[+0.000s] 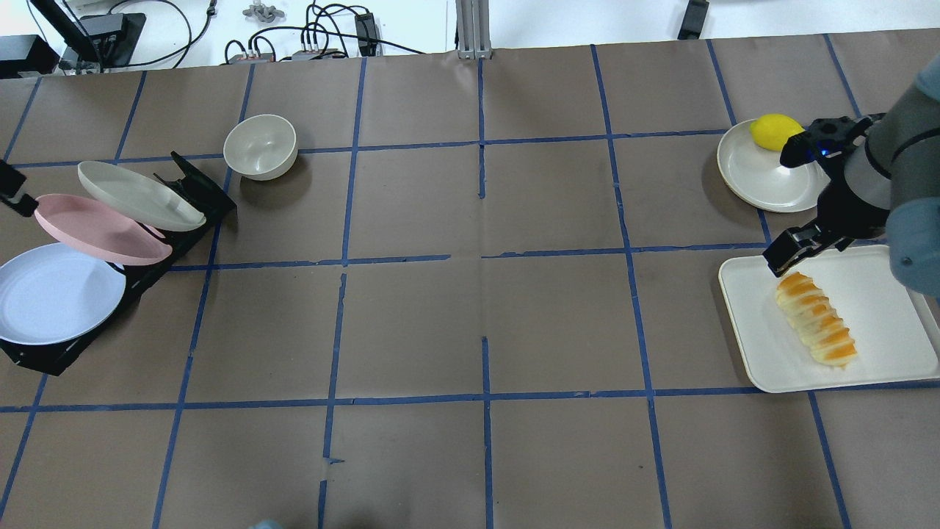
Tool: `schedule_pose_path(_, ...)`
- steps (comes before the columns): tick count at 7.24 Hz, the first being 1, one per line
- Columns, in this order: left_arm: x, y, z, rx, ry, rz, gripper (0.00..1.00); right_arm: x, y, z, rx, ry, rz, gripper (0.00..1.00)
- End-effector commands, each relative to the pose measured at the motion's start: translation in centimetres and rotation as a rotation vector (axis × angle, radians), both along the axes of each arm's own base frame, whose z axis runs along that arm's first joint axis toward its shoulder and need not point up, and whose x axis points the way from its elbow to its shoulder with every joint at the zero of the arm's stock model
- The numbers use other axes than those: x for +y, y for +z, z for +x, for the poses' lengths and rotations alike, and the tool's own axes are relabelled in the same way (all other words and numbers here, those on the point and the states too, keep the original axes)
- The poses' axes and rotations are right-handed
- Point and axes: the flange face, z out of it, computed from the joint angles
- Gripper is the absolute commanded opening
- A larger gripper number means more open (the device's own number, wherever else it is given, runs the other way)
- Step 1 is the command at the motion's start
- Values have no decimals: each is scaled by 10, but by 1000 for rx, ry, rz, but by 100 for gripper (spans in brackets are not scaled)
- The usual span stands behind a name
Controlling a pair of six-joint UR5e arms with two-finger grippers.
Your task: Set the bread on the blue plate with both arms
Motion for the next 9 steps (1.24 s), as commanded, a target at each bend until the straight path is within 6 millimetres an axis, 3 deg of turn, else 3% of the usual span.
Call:
schedule_pose_path(1,22,-19,91,40,-62,0,100,17,-32,-18,-11,-27,13,98)
schedule_pose_path(3,25,-62,154,113,-71,-16,100,21,-57,-21,-7,-20,8,99)
schedule_pose_path(5,14,-86,189,112,-100,-26,100,17,-76,-24,15,-20,-10,99)
schedule_pose_path(6,12,-113,212,143,-93,-11,100,11,-91,-31,16,-26,3,100)
schedule_pose_path(8,-11,-152,238,158,-126,-40,100,8,-104,-45,58,-42,29,100)
schedule_pose_path(9,-15,-169,239,177,-124,-25,100,8,-104,-47,76,-43,23,100)
